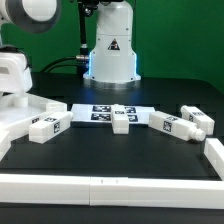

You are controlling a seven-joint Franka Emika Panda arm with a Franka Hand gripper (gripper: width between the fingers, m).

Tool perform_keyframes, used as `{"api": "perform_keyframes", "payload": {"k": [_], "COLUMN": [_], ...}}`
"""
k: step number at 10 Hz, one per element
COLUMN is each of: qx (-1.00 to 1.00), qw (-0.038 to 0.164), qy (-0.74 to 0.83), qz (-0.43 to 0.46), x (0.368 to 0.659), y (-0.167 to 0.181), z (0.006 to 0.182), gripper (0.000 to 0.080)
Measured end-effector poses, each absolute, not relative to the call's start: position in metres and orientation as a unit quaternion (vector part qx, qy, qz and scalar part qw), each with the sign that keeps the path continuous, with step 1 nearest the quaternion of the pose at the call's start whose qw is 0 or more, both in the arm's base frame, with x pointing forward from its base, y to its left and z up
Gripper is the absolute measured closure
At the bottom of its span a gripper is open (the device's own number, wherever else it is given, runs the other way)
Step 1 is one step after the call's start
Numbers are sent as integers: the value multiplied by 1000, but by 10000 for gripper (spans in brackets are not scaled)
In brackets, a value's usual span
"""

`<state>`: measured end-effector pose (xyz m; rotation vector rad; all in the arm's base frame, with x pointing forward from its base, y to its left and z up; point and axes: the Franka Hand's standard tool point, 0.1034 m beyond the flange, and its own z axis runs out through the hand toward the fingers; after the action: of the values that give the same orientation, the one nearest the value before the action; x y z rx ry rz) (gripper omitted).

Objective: Assemble desk

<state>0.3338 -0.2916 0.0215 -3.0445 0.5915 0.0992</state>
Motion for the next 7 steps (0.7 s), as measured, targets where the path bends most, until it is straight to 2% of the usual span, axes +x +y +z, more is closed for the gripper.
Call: {"api": "perform_keyframes", "payload": {"k": [1,2,5,7], "qx": [-975,-969,-959,-942], "qw": [38,50,79,85], "qy": [218,239,273,325], "qz": [33,27,6,9], "x": [338,344,368,403], "y": [-286,-285,-265,-238], "z": [38,58,101,115], "gripper": [714,717,732,743]}}
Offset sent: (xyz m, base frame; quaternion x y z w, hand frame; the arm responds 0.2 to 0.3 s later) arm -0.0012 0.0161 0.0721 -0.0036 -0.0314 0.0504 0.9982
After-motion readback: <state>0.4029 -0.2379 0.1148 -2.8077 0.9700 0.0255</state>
